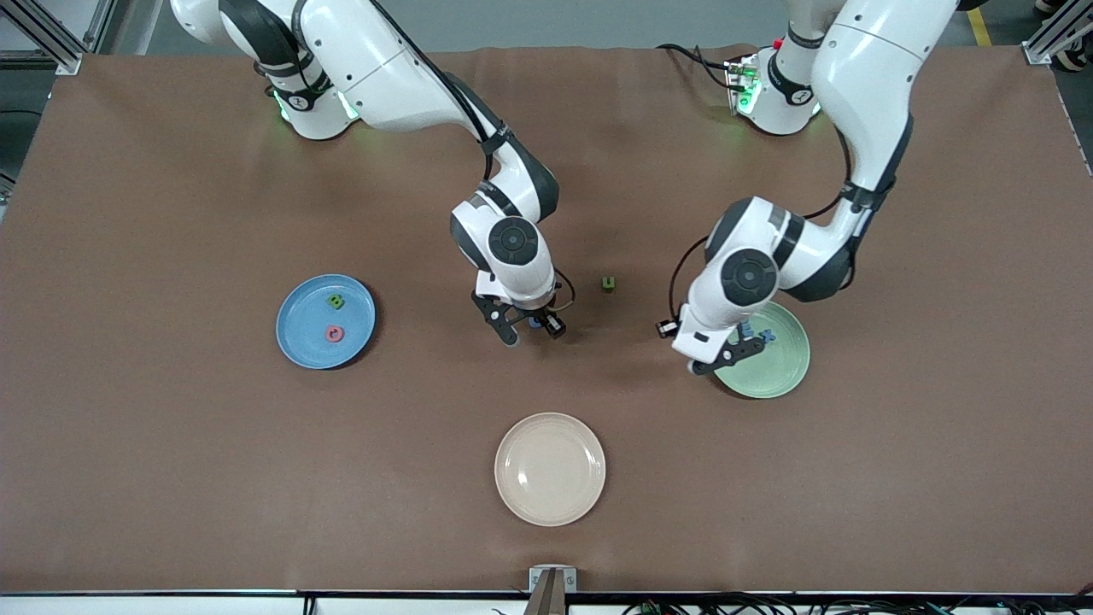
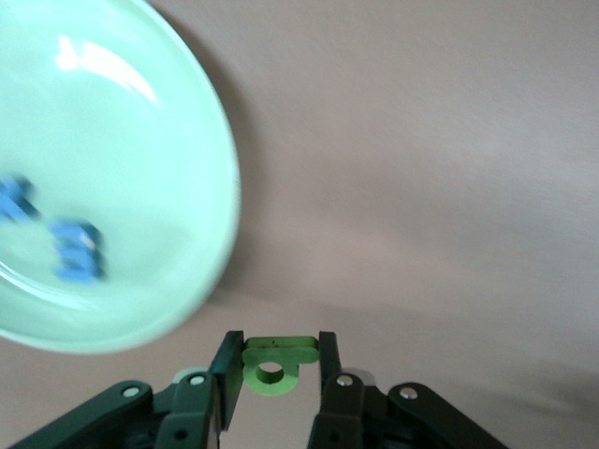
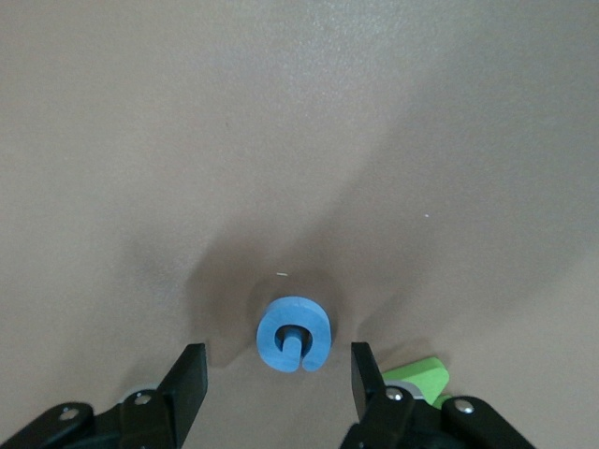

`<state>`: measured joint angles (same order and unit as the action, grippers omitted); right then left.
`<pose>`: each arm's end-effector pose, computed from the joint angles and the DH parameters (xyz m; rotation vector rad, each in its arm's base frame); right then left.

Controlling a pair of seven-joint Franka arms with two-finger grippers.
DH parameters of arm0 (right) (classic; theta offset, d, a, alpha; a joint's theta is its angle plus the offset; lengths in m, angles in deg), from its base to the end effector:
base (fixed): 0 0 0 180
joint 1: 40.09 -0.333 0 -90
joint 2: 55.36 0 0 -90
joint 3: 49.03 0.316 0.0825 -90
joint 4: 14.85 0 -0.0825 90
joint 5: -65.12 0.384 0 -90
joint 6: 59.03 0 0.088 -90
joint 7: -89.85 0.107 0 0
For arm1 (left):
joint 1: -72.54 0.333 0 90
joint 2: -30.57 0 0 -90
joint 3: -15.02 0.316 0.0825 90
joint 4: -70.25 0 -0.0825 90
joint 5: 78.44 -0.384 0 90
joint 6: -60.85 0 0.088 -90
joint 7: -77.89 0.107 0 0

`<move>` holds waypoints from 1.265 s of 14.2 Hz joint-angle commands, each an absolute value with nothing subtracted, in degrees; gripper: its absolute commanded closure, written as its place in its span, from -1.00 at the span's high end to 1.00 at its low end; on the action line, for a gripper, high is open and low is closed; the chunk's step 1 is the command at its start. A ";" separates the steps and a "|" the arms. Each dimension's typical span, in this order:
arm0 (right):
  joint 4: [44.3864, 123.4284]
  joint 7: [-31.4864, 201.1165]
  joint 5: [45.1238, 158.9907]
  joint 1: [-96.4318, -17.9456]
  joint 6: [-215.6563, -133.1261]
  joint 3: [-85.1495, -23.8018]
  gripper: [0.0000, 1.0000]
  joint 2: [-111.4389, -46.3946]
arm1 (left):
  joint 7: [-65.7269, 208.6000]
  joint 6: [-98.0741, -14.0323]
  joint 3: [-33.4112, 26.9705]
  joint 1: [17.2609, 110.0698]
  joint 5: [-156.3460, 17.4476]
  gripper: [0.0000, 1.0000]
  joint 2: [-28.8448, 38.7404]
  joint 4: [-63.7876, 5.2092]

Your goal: Sort uppercase to blue plate, lowercase to green plate

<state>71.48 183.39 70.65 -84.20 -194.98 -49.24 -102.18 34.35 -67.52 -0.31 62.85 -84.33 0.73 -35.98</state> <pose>0.5153 0.4980 0.1841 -2.7432 1.3812 0.0674 0.5752 -0.2552 0.2392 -3.0881 -0.4368 0.1959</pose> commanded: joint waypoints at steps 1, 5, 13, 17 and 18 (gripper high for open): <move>70.93 184.59 68.56 -84.74 -194.39 -50.08 0.42 -102.65 | 43.05 -67.65 -1.24 67.86 -89.49 -0.80 2.18 -38.38; 71.02 184.51 67.94 -84.74 -194.21 -50.08 0.40 -102.65 | 50.72 -69.57 -1.16 71.22 -94.33 -0.76 -0.01 -38.30; 71.81 184.51 66.62 -84.65 -194.30 -50.17 0.12 -102.74 | 54.33 -74.33 -1.33 71.22 -96.37 -0.72 -2.65 -38.03; 71.81 184.42 66.62 -84.65 -194.21 -50.08 -0.75 -102.74 | 54.16 -74.33 -1.33 71.22 -96.37 0.22 -2.48 -38.03; 71.81 184.42 66.62 -84.39 -194.12 -50.08 -0.95 -102.65 | 53.81 -73.89 -1.33 71.13 -96.28 0.69 -2.04 -38.21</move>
